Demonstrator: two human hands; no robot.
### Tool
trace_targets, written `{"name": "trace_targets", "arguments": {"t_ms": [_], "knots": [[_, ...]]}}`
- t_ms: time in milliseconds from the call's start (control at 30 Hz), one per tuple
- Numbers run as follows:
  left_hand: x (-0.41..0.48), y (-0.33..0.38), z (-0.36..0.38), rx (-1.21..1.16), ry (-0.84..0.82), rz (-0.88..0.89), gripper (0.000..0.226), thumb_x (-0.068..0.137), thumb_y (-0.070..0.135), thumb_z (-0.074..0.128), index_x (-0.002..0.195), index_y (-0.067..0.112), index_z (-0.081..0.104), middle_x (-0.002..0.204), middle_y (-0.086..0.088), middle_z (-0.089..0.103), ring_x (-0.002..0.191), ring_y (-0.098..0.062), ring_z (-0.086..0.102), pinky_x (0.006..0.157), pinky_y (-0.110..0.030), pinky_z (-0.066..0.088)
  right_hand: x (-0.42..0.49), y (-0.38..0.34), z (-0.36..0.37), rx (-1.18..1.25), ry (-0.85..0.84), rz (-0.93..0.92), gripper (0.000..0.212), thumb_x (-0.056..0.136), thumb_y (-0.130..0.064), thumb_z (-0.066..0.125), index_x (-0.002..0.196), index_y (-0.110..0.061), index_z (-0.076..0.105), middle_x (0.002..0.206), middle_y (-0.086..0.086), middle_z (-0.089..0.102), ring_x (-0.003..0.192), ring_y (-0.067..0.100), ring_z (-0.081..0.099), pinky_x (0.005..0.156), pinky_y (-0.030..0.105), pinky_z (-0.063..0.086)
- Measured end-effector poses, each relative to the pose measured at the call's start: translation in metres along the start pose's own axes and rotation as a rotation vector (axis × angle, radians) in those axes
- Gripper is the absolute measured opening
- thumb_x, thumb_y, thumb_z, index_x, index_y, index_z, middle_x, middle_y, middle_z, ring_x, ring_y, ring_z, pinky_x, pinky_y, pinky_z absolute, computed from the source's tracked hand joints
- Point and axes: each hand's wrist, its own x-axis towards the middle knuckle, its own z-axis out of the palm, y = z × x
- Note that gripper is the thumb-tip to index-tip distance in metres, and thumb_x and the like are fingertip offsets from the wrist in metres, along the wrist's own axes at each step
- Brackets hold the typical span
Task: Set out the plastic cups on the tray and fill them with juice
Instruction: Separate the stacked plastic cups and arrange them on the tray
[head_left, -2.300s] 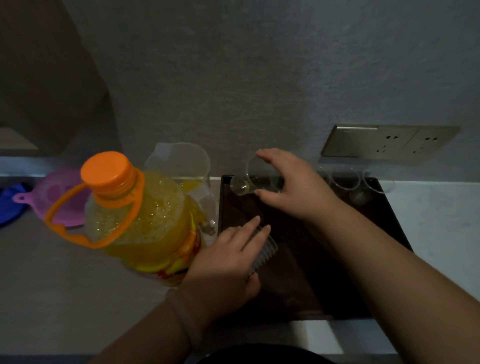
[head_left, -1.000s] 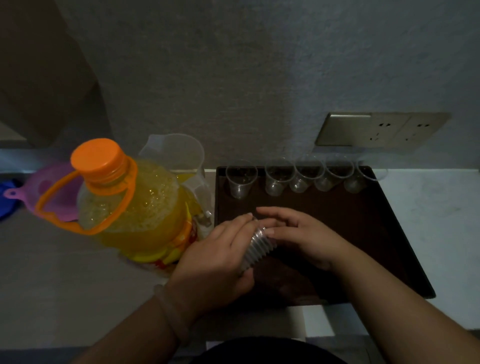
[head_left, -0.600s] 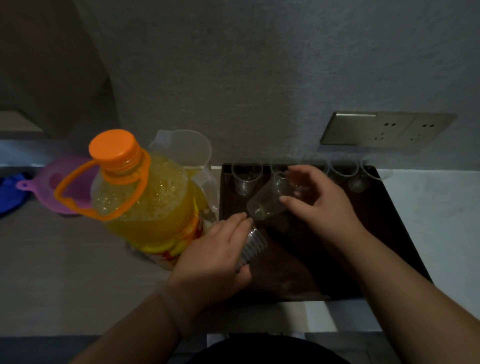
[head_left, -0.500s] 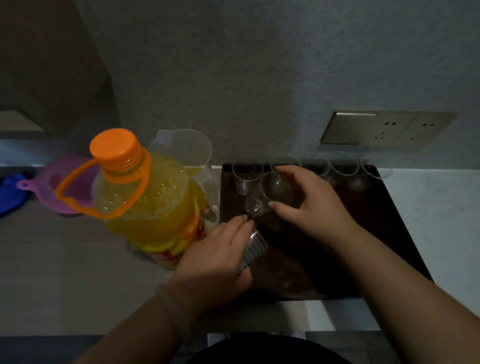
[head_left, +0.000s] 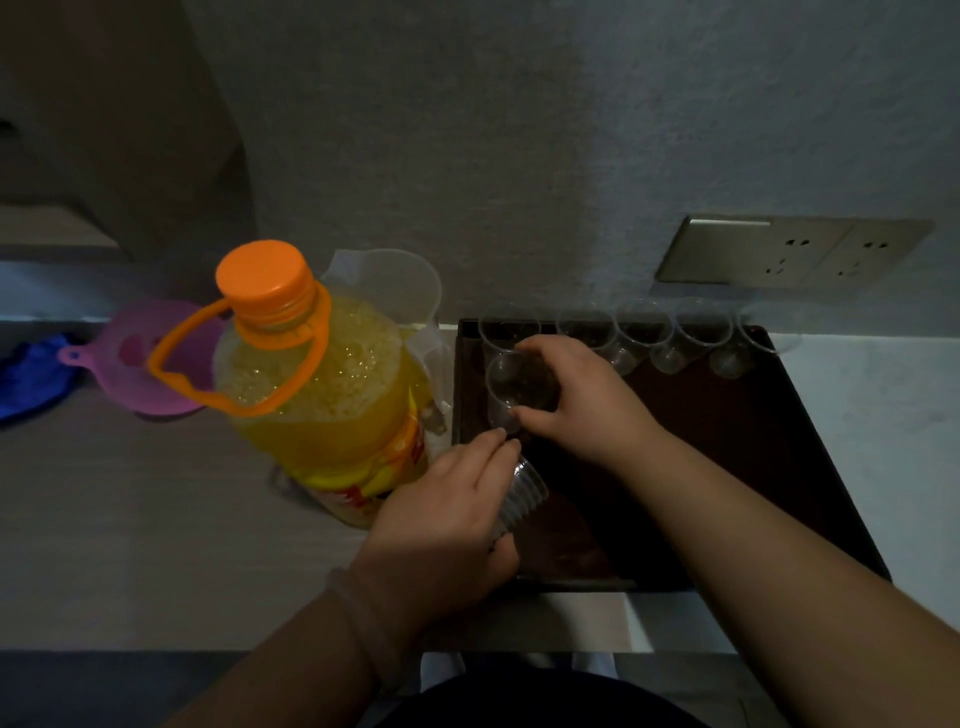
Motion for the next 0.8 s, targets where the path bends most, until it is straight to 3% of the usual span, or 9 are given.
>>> {"name": "trace_targets", "arguments": {"t_ms": [267,533,600,700,800], "knots": [[0.006,0.0,-0.002,0.006,-0.062,-0.018,0.073,0.063,0.038,0.058,0.131,0.01,0.054,0.132,-0.008,0.056,0.11,-0.02,0.059,0.066,-0.024,0.056,0.002,0.0,0.002,0.033,0.024,0.028,0.065,0.078,-0.028,0.076,0.135,-0.024,0.046,0.131,-0.004,0.049,0.117,0.006,0.047,0.084,0.007,0.03],[0.016,-0.002,-0.005,0.025,-0.113,-0.04,0.08,0.055,0.042,0.066,0.129,0.014,0.053,0.129,-0.004,0.058,0.105,-0.018,0.063,0.059,-0.022,0.054,0.007,0.002,0.007,0.027,0.056,0.009,0.061,0.079,-0.029,0.076,0.133,-0.021,0.049,0.13,-0.002,0.052,0.118,0.011,0.049,0.093,0.017,0.035],[0.016,-0.002,-0.006,0.016,-0.129,-0.032,0.081,0.059,0.04,0.066,0.134,0.015,0.049,0.135,-0.004,0.053,0.111,-0.019,0.06,0.063,-0.025,0.055,0.008,0.003,0.007,0.027,0.06,0.009,0.062,0.079,-0.03,0.076,0.134,-0.021,0.049,0.13,-0.001,0.052,0.119,0.011,0.049,0.094,0.016,0.034],[0.019,-0.001,-0.007,-0.043,-0.148,-0.037,0.08,0.075,0.036,0.062,0.147,0.017,0.031,0.151,-0.002,0.034,0.131,-0.02,0.041,0.084,-0.031,0.051,0.008,0.004,0.007,0.028,0.055,0.008,0.063,0.08,-0.032,0.075,0.136,-0.021,0.048,0.133,-0.002,0.051,0.121,0.011,0.048,0.095,0.016,0.033],[0.019,-0.004,-0.006,-0.028,-0.152,-0.03,0.079,0.072,0.037,0.059,0.145,0.015,0.036,0.147,-0.005,0.039,0.126,-0.023,0.047,0.08,-0.034,0.056,0.008,0.005,0.008,0.029,0.052,0.001,0.064,0.08,-0.035,0.075,0.136,-0.023,0.047,0.133,-0.004,0.051,0.121,0.009,0.047,0.095,0.016,0.033]]}}
